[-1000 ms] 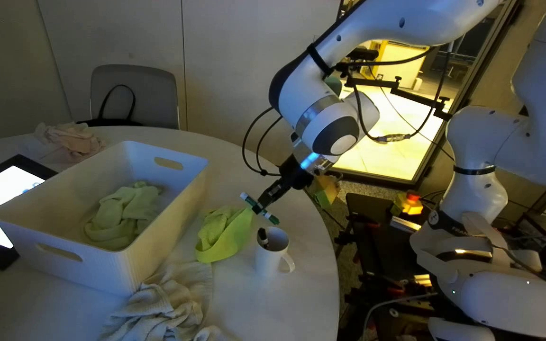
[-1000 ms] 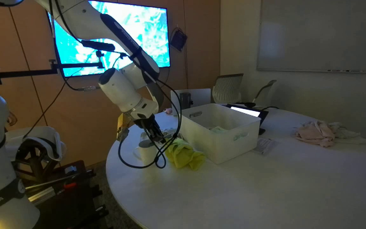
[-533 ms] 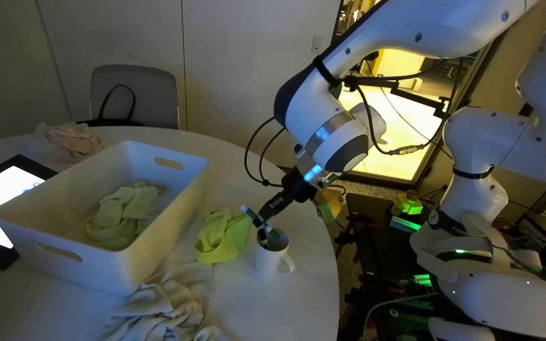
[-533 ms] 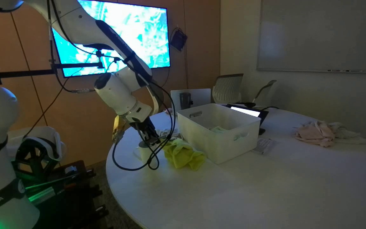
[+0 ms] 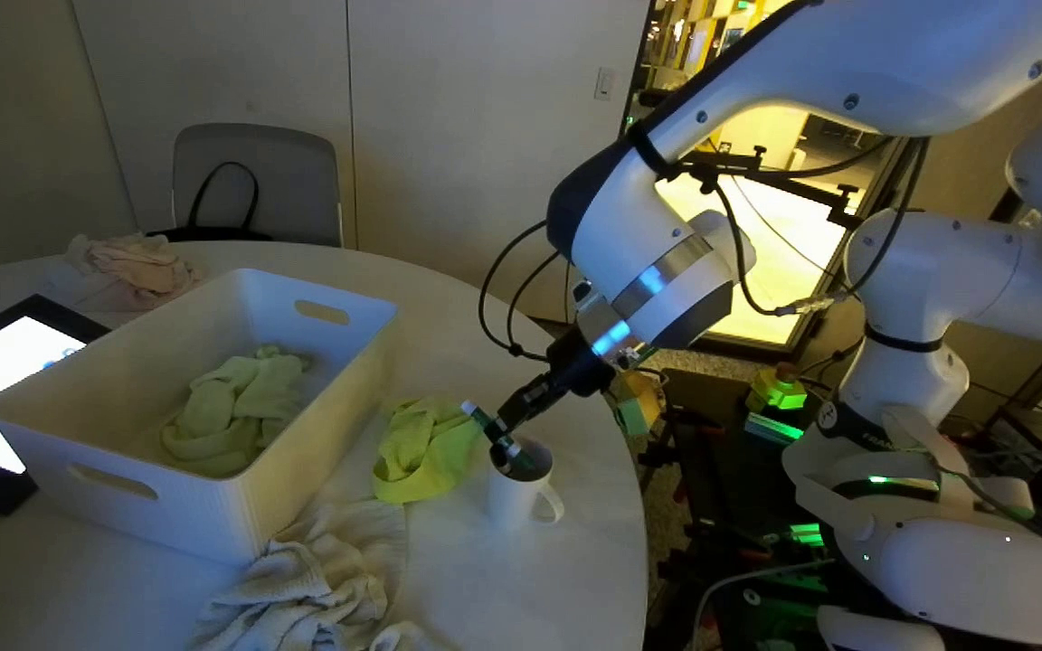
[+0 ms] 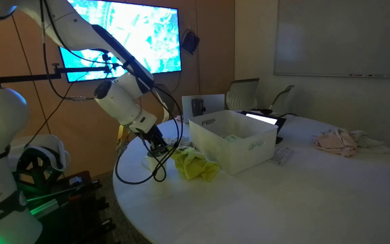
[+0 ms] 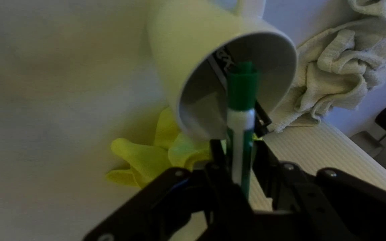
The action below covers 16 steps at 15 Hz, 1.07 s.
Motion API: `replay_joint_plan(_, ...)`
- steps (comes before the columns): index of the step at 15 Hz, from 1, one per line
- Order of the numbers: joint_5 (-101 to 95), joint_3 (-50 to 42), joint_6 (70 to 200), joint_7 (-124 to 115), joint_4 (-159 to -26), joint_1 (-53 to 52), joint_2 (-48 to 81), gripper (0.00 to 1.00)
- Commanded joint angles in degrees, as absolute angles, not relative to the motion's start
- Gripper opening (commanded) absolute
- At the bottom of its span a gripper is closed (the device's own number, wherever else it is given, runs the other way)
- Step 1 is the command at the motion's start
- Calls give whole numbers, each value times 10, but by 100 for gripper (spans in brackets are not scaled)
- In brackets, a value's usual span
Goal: Put the green towel in the basket, then put the two markers in the cup, then put the other green towel in the basket, then the black tape in the cup, then the white towel in the basket
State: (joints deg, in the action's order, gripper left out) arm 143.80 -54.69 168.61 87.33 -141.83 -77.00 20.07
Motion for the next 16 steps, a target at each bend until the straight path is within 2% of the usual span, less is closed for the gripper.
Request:
replay_joint_plan(1, 1438, -642, 1642, 830, -1444, -880, 239, 61)
replay_joint_plan(6, 1438, -754, 1604, 817, -1489, -995, 252, 98)
replay_joint_plan(8, 1433, -776, 1624, 854, -1499, -1013, 210, 100)
replay_joint_plan(11, 1307, -773, 1704, 809, -1482, -1005, 150, 100)
replay_joint_plan(13, 1212, -743, 1788, 748, -1461, -981, 114, 100)
replay_joint_plan(16, 1062, -638, 1916, 654, -1476, -907, 26, 100)
